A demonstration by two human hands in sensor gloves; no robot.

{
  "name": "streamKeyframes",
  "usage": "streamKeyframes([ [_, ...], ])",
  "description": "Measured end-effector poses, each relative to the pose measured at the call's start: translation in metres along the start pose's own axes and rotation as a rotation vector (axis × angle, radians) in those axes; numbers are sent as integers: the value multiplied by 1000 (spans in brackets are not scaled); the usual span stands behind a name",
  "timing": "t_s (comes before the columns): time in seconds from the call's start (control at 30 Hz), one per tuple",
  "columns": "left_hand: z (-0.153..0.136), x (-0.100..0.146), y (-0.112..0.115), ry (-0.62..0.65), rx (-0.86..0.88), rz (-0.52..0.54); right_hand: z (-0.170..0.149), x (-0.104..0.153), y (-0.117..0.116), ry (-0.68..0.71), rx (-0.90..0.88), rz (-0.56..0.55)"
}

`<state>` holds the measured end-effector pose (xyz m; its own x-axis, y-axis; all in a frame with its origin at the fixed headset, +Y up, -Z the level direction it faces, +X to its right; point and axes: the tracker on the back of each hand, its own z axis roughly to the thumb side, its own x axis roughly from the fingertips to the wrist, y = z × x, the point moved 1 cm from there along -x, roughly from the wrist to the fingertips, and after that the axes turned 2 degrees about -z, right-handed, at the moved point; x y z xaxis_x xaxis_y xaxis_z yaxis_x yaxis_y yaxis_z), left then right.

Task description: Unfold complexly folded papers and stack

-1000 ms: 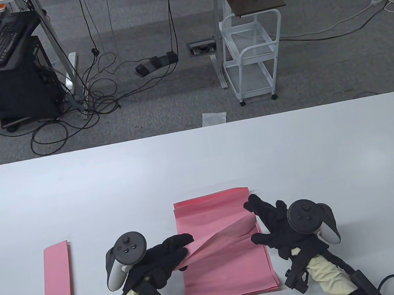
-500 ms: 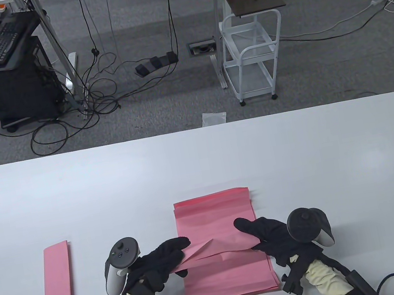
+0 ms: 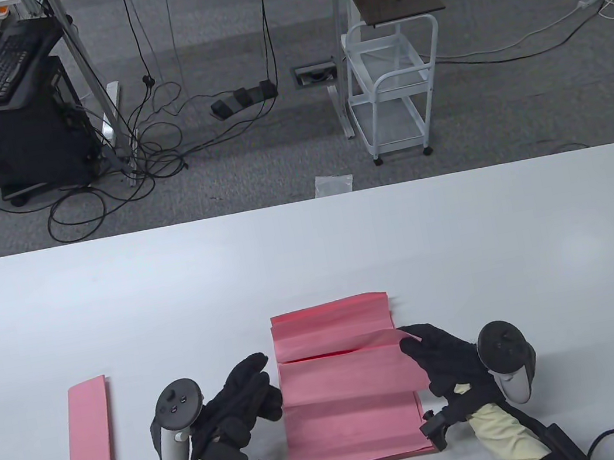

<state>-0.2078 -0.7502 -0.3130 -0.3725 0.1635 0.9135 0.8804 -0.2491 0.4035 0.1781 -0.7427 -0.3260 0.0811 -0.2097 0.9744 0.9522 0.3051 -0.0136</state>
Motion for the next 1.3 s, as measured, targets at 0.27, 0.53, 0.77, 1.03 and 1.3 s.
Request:
streamKeyframes([
  [0.27,0,4,5,-211,-35,-98,16,2,-1,112,95,-23],
  [0.53,-4,1,17,-141,93,-107,22,6,-16,176,43,65],
  [0.77,0,6,15,-82,90,48,13,1,-21,60,-171,145],
  [1.03,6,6,22,-10,18,114,18,-18,-5,-80,-195,100],
  [1.3,17,3,27,163,-26,51,16,-46,15,-287,-150,34],
])
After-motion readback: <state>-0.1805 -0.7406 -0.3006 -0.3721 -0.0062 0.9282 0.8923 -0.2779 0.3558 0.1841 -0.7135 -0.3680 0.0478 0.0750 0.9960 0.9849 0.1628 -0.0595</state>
